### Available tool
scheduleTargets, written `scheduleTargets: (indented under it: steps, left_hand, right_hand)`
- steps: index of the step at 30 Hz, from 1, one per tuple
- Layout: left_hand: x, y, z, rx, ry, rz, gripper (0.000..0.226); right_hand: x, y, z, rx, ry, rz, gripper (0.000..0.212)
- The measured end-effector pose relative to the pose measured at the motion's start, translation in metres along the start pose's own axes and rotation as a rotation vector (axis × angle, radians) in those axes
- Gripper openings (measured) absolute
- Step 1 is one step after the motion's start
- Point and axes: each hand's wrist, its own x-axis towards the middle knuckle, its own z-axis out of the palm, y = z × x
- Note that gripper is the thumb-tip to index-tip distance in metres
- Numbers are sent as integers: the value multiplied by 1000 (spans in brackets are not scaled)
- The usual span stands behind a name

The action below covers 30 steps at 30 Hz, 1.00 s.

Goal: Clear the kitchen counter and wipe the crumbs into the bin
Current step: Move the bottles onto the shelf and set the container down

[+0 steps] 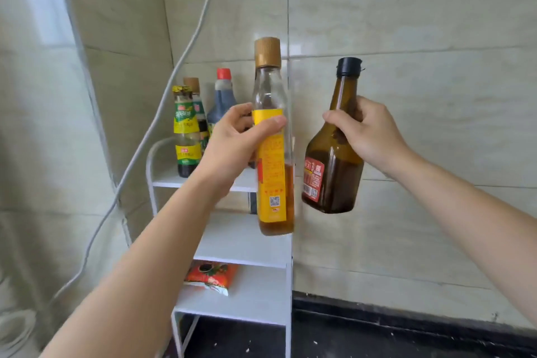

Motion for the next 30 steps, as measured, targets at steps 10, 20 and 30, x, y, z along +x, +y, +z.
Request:
scheduleTargets:
  steps: [10, 20, 30]
  left_hand:
    - [46, -1, -81, 35, 214, 57, 66]
    - [77, -31, -67, 188, 345, 71, 74]
    - [94, -31, -86, -12, -66, -22, 40]
  right_hand:
    - [57, -40, 86, 61, -60, 9, 21]
    - [77, -16, 107, -74, -190, 120, 34]
    - [86, -11, 111, -22, -284, 178, 32]
